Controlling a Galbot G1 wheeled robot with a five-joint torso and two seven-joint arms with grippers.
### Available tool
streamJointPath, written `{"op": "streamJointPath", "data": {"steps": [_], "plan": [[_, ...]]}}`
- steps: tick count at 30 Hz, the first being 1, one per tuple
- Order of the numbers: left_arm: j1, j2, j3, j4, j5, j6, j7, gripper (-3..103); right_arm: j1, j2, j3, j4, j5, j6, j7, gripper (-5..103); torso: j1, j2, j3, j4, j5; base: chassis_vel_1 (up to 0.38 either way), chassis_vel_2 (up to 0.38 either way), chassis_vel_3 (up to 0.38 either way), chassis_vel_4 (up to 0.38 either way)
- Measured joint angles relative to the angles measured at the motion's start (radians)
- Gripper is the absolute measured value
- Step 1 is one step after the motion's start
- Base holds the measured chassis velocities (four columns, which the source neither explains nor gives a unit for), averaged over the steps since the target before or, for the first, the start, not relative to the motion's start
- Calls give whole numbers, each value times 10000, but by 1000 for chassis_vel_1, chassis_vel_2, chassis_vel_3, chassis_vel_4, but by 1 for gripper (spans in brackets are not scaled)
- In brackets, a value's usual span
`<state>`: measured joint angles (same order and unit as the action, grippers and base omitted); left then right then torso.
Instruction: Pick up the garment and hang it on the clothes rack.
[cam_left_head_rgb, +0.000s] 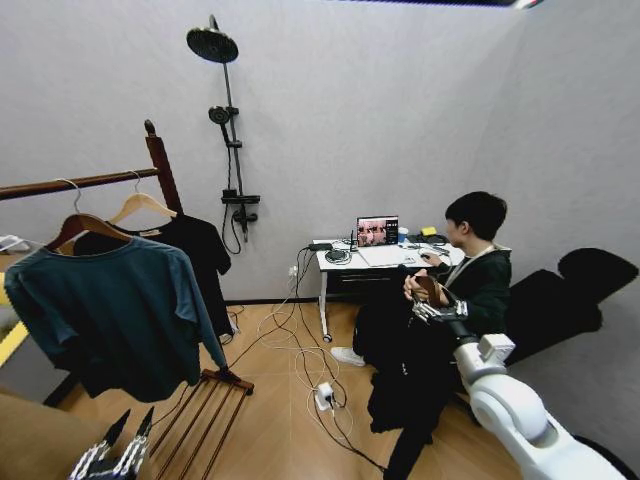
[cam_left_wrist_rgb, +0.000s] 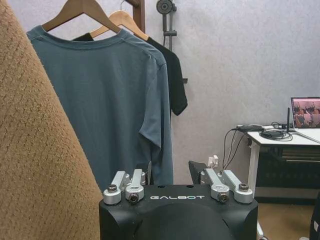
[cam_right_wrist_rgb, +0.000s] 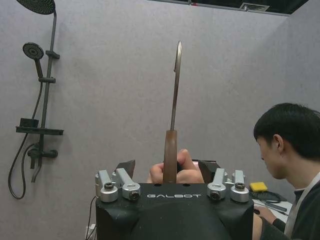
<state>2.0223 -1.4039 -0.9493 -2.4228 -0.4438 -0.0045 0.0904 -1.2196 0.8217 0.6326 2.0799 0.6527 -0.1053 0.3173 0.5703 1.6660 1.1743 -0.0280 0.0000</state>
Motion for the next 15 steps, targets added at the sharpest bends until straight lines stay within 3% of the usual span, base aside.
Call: {"op": "streamJointPath", "data": {"steps": [5,9,11,15], "plan": [[0,0,0,0,0,0,0,46,-16,-18,17,135,-168,-24,53,65,-1,1,0,-2,0,0,0,0,0],[0,0,0,0,0,0,0,46,-85,-34,69,188,-160,-81,164,43,-1,1,0,-1,0,0,0,0,0],[0,0,0,0,0,0,0,46,-138,-30,95,217,-141,-102,173,43,-1,0,0,-1,0,0,0,0,0],[0,0,0,0,0,0,0,46,-341,-2,251,302,-138,-116,174,27,-1,1,0,0,0,0,0,0,0]]}}
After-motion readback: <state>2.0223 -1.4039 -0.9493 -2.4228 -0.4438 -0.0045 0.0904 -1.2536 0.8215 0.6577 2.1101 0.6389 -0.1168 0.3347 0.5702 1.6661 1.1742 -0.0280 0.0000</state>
